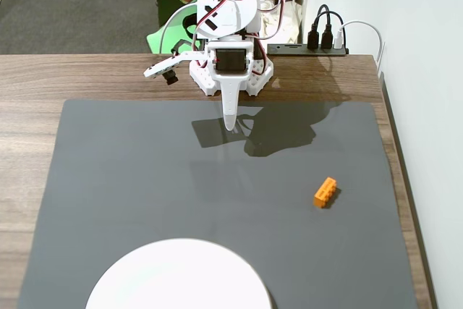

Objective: Grasp a lego block and put it on the plate.

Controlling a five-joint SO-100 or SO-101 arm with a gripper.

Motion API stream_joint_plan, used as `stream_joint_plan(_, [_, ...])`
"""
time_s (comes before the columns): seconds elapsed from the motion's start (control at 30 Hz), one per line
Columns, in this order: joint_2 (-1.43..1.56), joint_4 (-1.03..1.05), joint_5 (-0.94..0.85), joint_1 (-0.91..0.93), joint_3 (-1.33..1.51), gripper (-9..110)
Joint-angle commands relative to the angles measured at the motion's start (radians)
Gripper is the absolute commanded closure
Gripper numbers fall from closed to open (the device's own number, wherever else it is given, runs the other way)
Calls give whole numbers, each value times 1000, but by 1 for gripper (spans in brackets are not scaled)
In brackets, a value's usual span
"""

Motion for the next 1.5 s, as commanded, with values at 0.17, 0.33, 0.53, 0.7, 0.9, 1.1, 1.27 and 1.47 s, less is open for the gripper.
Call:
stream_joint_plan(0.17, [-3,2,-5,-3,-5,101])
stream_joint_plan(0.33, [-3,2,-21,-25,-5,101])
stream_joint_plan(0.53, [-3,2,-21,-25,-5,101])
stream_joint_plan(0.7, [-3,2,-57,-64,-5,101])
stream_joint_plan(0.9, [-3,0,-121,-144,-5,101])
stream_joint_plan(1.1, [-3,0,-166,-207,-5,101])
stream_joint_plan(1.27, [-2,0,-181,-252,-3,101])
stream_joint_plan(1.47, [-2,0,-198,-278,-3,101])
